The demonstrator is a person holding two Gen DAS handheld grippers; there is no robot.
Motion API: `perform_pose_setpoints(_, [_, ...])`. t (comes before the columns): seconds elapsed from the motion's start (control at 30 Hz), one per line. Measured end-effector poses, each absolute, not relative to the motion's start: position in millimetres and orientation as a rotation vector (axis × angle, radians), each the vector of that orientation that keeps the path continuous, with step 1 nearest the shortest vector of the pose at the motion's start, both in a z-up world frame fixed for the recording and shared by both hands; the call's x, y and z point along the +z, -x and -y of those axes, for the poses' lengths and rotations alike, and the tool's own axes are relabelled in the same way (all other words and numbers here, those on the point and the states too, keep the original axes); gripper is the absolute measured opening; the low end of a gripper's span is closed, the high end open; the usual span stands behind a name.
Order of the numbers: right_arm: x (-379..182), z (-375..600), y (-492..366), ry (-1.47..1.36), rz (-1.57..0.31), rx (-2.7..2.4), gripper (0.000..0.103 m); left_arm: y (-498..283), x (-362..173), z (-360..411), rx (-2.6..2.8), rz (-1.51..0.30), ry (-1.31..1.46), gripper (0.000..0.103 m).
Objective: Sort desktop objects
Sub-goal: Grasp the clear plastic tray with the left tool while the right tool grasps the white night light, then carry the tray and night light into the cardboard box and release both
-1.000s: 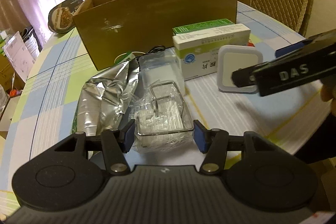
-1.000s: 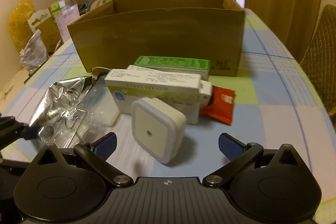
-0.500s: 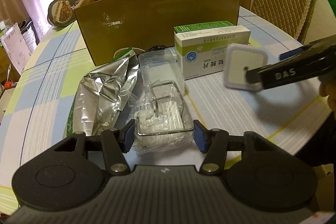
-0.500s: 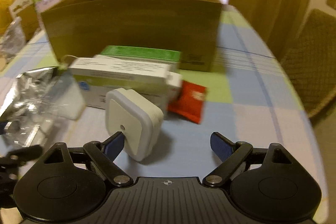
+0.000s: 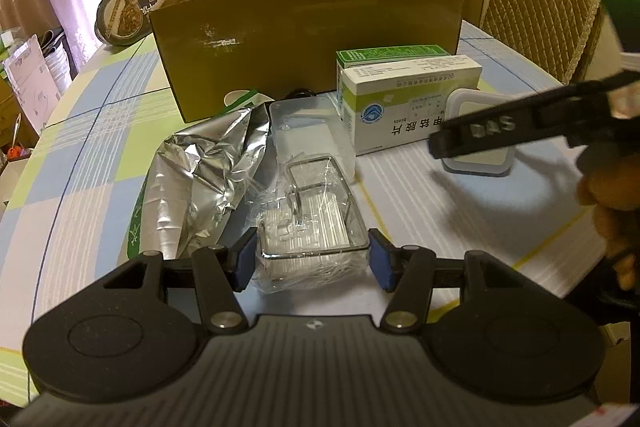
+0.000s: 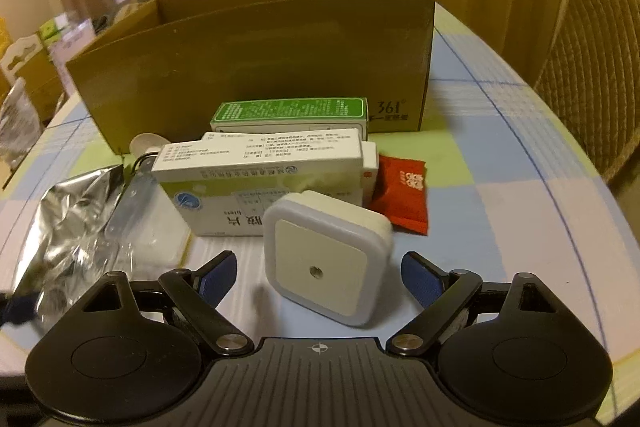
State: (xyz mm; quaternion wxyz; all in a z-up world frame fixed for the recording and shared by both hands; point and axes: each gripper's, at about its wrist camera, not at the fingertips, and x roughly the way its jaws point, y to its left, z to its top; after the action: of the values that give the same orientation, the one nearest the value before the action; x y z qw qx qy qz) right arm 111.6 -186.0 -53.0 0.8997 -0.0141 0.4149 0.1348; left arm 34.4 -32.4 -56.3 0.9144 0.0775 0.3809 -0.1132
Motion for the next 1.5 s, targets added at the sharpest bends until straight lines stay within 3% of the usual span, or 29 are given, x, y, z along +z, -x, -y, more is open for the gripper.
perform_pose_setpoints(0.07, [-56, 183, -115, 0.042, -0.854, 0.268, 0.086, -35, -57, 32, -0.236, -0.784, -0.158, 0.052])
perform_pose_setpoints(0.1, [-57, 183, -117, 0.048, -0.856, 0.266, 0.081, -35, -58, 32, -0.238, -0.784, -0.156, 0.052])
perform_pose_setpoints(0.13, [-58, 185, -118, 0.049, -0.863, 0.268, 0.064, -35, -58, 33, -0.240, -0.785, -0.157, 0.052])
perform_pose_setpoints(0.17, [-59, 187, -120, 0.050, -0.871, 0.276, 0.063, -35, -59, 33, -0.241, -0.785, -0.157, 0.052])
perform_pose_setpoints(0.53, [-58, 229, -92, 0.198, -0.883, 0.439, 0.063, -30, -59, 38, -0.279, -0.782, -0.154, 0.052])
perform_pose_setpoints(0.57, [-60, 231, -90, 0.207, -0.884, 0.425, 0.064, -30, -59, 39, -0.280, -0.784, -0.154, 0.052])
perform_pose_setpoints(0.63, [-61, 232, -86, 0.205, -0.881, 0.377, 0.076, -29, -61, 42, -0.280, -0.788, -0.160, 0.053])
perform_pose_setpoints(0.8, [-59, 229, -82, 0.147, -0.872, 0.281, 0.079, -29, -60, 45, -0.275, -0.792, -0.171, 0.053])
perform_pose_setpoints(1.1, [-58, 228, -103, 0.074, -0.868, 0.186, 0.078, -35, -62, 49, -0.261, -0.792, -0.177, 0.053])
perform_pose_setpoints(1.13, [-58, 228, -104, 0.079, -0.870, 0.182, 0.067, -35, -61, 50, -0.261, -0.791, -0.179, 0.053])
perform_pose_setpoints(1.17, [-57, 227, -104, 0.085, -0.869, 0.187, 0.063, -34, -61, 50, -0.261, -0.791, -0.182, 0.053])
perform_pose_setpoints(1.5, [-42, 234, -92, 0.092, -0.825, 0.252, 0.063, -29, -49, 49, -0.283, -0.762, -0.192, 0.052])
